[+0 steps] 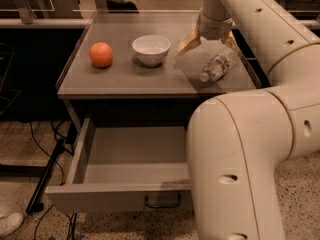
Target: Place water bottle into top drawer
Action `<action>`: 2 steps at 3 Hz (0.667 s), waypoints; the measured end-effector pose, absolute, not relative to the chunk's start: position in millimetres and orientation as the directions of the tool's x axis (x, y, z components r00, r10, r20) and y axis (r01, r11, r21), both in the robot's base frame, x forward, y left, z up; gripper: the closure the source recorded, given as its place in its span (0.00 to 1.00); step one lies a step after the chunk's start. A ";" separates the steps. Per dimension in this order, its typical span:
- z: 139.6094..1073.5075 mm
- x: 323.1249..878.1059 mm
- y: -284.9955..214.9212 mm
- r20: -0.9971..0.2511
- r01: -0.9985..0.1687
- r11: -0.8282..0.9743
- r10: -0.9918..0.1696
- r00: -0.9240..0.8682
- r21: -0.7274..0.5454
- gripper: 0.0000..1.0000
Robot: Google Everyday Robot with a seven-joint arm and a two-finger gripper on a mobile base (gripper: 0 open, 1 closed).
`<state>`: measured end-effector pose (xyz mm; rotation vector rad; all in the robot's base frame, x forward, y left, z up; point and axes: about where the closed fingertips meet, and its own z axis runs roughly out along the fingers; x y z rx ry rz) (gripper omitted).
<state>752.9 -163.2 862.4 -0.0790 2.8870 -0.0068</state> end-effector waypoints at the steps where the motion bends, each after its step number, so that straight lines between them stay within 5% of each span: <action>1: 849.2 764.3 -172.4 -0.251 -0.021 0.998 -0.034 -0.967 -0.052 0.00; 2: 849.1 764.3 -172.4 -0.251 -0.021 0.998 -0.034 -0.967 -0.052 0.00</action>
Offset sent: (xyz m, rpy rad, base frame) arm 0.0086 -0.0089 -0.0106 -0.0377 0.0017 -0.0301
